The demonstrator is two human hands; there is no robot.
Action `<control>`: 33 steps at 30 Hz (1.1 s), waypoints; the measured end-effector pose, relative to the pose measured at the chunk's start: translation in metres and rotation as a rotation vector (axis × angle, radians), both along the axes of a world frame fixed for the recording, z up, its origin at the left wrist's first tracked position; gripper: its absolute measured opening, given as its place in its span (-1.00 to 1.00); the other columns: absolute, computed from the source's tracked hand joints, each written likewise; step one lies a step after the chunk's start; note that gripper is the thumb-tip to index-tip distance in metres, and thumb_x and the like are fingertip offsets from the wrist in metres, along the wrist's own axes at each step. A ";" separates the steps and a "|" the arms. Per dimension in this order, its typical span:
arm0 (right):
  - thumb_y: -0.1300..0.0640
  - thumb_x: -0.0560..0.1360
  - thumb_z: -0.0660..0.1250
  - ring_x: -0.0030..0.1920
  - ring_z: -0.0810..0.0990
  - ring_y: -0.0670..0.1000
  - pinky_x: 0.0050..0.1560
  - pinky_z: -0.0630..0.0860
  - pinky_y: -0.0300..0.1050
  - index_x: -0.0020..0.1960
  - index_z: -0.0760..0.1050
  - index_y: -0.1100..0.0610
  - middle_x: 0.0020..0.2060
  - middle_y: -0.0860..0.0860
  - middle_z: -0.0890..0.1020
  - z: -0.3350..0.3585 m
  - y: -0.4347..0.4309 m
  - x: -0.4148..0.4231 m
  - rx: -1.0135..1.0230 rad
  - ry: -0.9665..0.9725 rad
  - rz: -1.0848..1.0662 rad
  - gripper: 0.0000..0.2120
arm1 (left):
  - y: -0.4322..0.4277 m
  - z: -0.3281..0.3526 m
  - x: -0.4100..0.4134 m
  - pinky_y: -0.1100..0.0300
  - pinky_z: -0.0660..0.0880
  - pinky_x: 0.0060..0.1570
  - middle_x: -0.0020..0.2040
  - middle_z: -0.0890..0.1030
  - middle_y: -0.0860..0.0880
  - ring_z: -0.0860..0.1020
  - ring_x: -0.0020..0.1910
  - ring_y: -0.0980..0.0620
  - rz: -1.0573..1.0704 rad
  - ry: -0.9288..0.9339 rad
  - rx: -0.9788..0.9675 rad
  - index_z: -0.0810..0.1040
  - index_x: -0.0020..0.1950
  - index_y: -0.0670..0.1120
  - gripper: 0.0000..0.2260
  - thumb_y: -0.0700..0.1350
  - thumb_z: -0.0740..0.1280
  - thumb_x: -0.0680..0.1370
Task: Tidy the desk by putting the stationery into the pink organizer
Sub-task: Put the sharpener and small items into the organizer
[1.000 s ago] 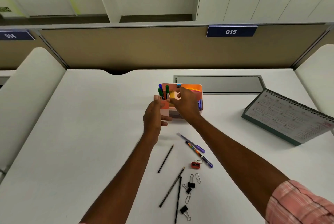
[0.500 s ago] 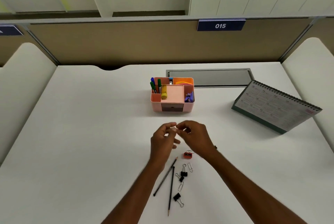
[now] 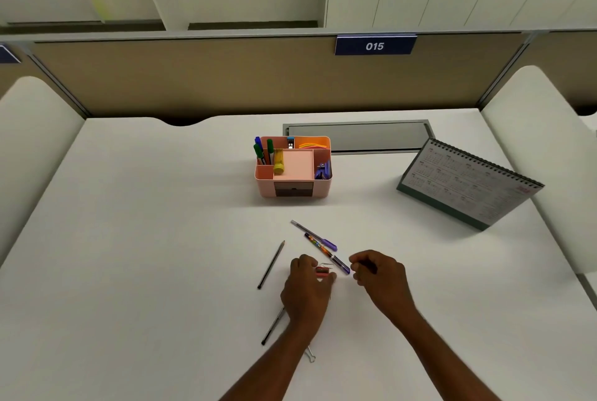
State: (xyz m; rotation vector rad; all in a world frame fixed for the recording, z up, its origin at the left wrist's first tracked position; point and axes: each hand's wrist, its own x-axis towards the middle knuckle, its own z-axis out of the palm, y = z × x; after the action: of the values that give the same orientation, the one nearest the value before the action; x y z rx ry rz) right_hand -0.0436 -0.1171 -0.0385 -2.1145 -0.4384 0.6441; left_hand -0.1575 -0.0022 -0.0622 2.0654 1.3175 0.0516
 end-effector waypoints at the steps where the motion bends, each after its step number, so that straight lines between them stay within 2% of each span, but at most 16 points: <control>1: 0.28 0.53 0.39 -0.23 0.71 -0.09 -0.06 0.68 0.03 -0.08 0.68 -0.05 -0.27 -0.10 0.73 0.000 -0.002 0.000 0.006 0.002 -0.004 -0.77 | 0.000 -0.002 0.000 0.22 0.37 -0.18 0.12 0.57 0.10 0.61 0.02 0.04 0.005 -0.011 0.011 0.51 0.16 0.07 -0.66 0.15 0.50 0.49; 5: 0.27 0.54 0.40 -0.23 0.71 -0.08 -0.04 0.68 0.02 -0.07 0.68 -0.04 -0.24 -0.12 0.73 0.000 -0.004 0.000 0.039 0.005 -0.029 -0.78 | 0.004 -0.007 -0.001 0.25 0.45 -0.17 0.11 0.58 0.10 0.59 0.01 0.07 -0.007 -0.044 0.008 0.52 0.16 0.08 -0.69 0.10 0.50 0.48; 9: 0.28 0.54 0.42 -0.14 0.68 -0.16 -0.04 0.65 -0.19 0.00 0.68 -0.09 -0.15 -0.19 0.72 0.004 0.002 -0.001 0.035 -0.067 0.072 -0.73 | 0.013 -0.002 -0.003 0.29 0.54 -0.06 0.08 0.59 0.17 0.58 0.05 0.11 -0.028 -0.182 -0.112 0.57 0.18 0.10 -0.66 0.11 0.53 0.46; 11: 0.29 0.52 0.45 -0.07 0.67 -0.15 -0.07 0.60 -0.27 0.08 0.69 -0.13 -0.04 -0.23 0.71 0.009 0.007 -0.002 0.072 -0.119 0.203 -0.67 | 0.021 0.009 -0.004 0.27 0.56 -0.09 -0.01 0.67 0.17 0.61 -0.10 0.18 -0.022 -0.354 -0.273 0.65 0.08 0.11 -0.74 0.05 0.57 0.43; 13: 0.27 0.52 0.47 -0.03 0.67 -0.13 -0.05 0.60 -0.25 0.15 0.69 -0.14 0.00 -0.24 0.71 0.015 0.013 -0.001 0.099 -0.176 0.342 -0.64 | 0.030 0.024 -0.004 0.11 0.62 -0.20 -0.04 0.72 0.14 0.59 -0.29 0.15 -0.026 -0.457 -0.439 0.69 0.04 0.11 -0.79 -0.01 0.57 0.43; 15: 0.22 0.53 0.48 -0.02 0.67 -0.13 -0.02 0.61 -0.19 0.17 0.69 -0.11 -0.01 -0.21 0.71 0.020 0.020 0.001 0.119 -0.222 0.415 -0.70 | 0.042 0.036 -0.005 -0.08 0.68 -0.08 -0.01 0.73 0.08 0.67 -0.23 0.01 -0.040 -0.516 -0.542 0.70 0.07 0.08 -0.79 -0.06 0.55 0.45; 18: 0.15 0.56 0.46 -0.05 0.69 -0.13 -0.04 0.62 -0.16 0.16 0.70 -0.08 -0.05 -0.19 0.72 0.031 0.031 0.004 0.165 -0.216 0.438 -0.78 | 0.057 0.049 -0.005 -0.07 0.67 0.10 0.03 0.74 -0.01 0.73 -0.01 -0.04 -0.032 -0.609 -0.623 0.68 0.16 0.03 -0.70 -0.10 0.58 0.45; 23: 0.16 0.56 0.45 0.02 0.67 -0.13 0.03 0.61 -0.18 0.16 0.70 0.01 0.02 -0.12 0.73 0.045 0.059 0.013 0.197 -0.304 0.482 -0.80 | 0.075 0.062 -0.002 0.01 0.66 0.16 0.06 0.72 0.01 0.71 0.08 0.00 -0.008 -0.677 -0.615 0.65 0.21 0.07 -0.68 -0.14 0.56 0.49; 27: 0.23 0.53 0.48 0.07 0.66 -0.12 0.09 0.57 -0.33 0.16 0.71 0.00 0.09 -0.06 0.73 0.054 0.085 0.022 0.151 -0.352 0.535 -0.74 | 0.087 0.068 0.001 0.01 0.64 0.18 0.08 0.73 0.01 0.70 0.11 0.01 0.048 -0.730 -0.584 0.64 0.23 0.03 -0.68 -0.18 0.54 0.51; 33: 0.21 0.54 0.47 -0.02 0.65 -0.09 0.05 0.65 -0.11 0.12 0.71 0.04 0.03 -0.05 0.73 0.064 0.127 0.033 0.070 -0.351 0.580 -0.81 | 0.112 0.068 0.006 0.01 0.66 0.13 0.11 0.72 0.03 0.69 0.12 -0.01 0.135 -0.783 -0.517 0.65 0.22 0.01 -0.70 -0.21 0.52 0.52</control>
State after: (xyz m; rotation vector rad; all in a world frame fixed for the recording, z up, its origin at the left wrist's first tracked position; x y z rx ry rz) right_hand -0.0105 0.0095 0.0255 -2.0355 -1.2794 0.5579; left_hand -0.1520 0.1094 0.0062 1.3001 0.8472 0.4761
